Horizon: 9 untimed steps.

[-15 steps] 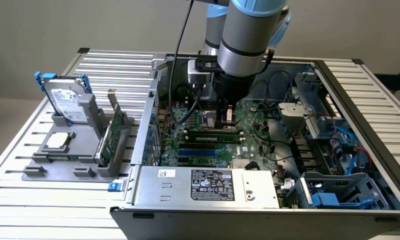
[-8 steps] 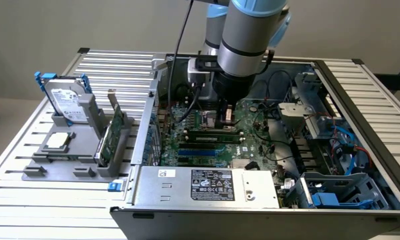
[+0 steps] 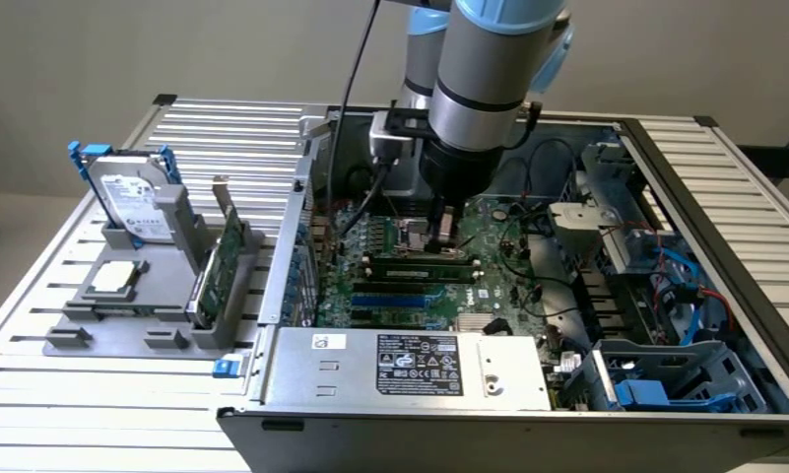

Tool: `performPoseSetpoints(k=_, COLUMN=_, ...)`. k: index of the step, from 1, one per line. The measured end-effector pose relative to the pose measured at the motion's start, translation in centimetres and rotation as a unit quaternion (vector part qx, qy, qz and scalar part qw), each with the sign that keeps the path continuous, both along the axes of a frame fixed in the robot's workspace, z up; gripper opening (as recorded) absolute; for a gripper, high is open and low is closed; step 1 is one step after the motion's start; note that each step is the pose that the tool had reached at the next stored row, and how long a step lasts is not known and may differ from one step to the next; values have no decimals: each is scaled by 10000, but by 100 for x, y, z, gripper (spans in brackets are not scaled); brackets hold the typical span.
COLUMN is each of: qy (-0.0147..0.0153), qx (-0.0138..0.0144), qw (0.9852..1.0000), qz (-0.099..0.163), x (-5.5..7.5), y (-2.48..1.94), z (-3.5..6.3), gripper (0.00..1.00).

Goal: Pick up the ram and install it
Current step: 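Press down the ram until it locks into place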

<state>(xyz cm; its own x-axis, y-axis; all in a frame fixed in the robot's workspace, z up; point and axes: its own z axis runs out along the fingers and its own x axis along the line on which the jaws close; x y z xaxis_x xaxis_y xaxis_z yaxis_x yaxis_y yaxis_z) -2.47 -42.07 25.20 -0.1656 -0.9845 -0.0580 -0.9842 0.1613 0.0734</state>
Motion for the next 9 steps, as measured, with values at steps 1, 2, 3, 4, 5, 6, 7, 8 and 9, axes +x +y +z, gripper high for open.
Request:
performPoseSetpoints(k=1, qy=0, qx=0, qw=10000, qz=-82, x=0, y=0, z=0, gripper=11)
performPoseSetpoints(k=2, qy=0, qx=0, qw=9999, qz=-157, x=0, y=0, z=0, gripper=11)
performPoseSetpoints(k=3, qy=0, qx=0, qw=9997, qz=-234, x=0, y=0, z=0, gripper=11)
performPoseSetpoints(k=4, qy=0, qx=0, qw=9995, qz=-311, x=0, y=0, z=0, gripper=11)
performPoseSetpoints(k=5, qy=0, qx=0, qw=9992, qz=-388, x=0, y=0, z=0, gripper=11)
performPoseSetpoints(k=6, qy=0, qx=0, qw=9989, qz=-464, x=0, y=0, z=0, gripper=11)
performPoseSetpoints(k=7, qy=0, qx=0, qw=9985, qz=-541, x=0, y=0, z=0, gripper=11)
performPoseSetpoints(k=8, qy=0, qx=0, qw=9981, qz=-616, x=0, y=0, z=0, gripper=11)
performPoseSetpoints(k=9, qy=0, qx=0, qw=9976, qz=-692, x=0, y=0, z=0, gripper=11)
